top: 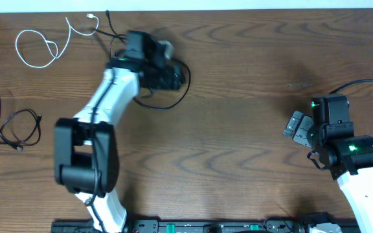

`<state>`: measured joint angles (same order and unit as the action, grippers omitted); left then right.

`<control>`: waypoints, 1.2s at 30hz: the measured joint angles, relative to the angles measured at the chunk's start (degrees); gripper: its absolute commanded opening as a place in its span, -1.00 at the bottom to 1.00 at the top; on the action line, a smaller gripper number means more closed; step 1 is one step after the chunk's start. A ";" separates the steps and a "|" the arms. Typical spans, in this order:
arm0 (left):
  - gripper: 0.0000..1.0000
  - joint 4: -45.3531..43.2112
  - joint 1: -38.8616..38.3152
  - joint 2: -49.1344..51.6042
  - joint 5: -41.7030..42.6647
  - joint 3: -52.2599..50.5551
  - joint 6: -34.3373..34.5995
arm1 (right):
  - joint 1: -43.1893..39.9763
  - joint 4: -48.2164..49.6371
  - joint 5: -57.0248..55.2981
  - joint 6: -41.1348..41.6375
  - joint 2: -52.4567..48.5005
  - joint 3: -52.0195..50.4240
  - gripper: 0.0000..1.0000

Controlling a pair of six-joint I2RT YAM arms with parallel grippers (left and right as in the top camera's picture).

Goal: Untangle cables
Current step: 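Move the left gripper back to center and grasp the black cable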

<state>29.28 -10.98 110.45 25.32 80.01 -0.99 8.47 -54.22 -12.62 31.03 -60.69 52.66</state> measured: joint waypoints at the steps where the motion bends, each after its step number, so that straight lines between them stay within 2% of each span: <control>1: 0.61 0.68 -1.46 0.48 -2.29 -0.11 -1.11 | 0.00 0.00 0.00 0.00 0.00 0.00 0.99; 6: 0.61 0.90 -5.18 1.51 -8.17 -0.28 -5.97 | 0.00 0.00 0.00 0.00 0.00 0.00 0.98; 12: 0.59 0.70 -6.82 4.57 -10.45 -0.28 -8.33 | 0.00 0.00 0.00 0.00 0.00 0.00 0.98; 17: 0.41 0.31 -6.82 8.11 -10.99 -0.15 -9.14 | 0.00 0.00 0.00 0.00 0.00 0.00 0.98; 23: -0.28 0.57 -6.82 8.28 -11.82 -0.15 -9.77 | 0.00 0.04 0.00 0.00 0.00 0.00 0.98; 26: -0.46 2.23 -6.82 8.33 -12.00 -0.15 -11.21 | 0.00 0.00 0.00 0.00 0.00 0.00 0.99; 30: -0.59 5.49 -6.82 8.31 -13.31 0.17 -11.50 | 0.00 0.00 0.00 0.00 0.00 0.00 0.99; 32: -0.83 7.32 -6.82 8.26 -14.45 0.33 -11.76 | 0.00 0.02 0.00 0.00 0.00 0.00 0.99; 36: -0.85 12.02 -6.82 8.22 -16.68 0.76 -12.33 | 0.00 0.00 0.00 0.00 0.00 0.00 0.98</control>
<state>41.30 -17.80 118.67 8.64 80.77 -13.32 8.47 -54.22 -12.62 31.03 -60.69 52.66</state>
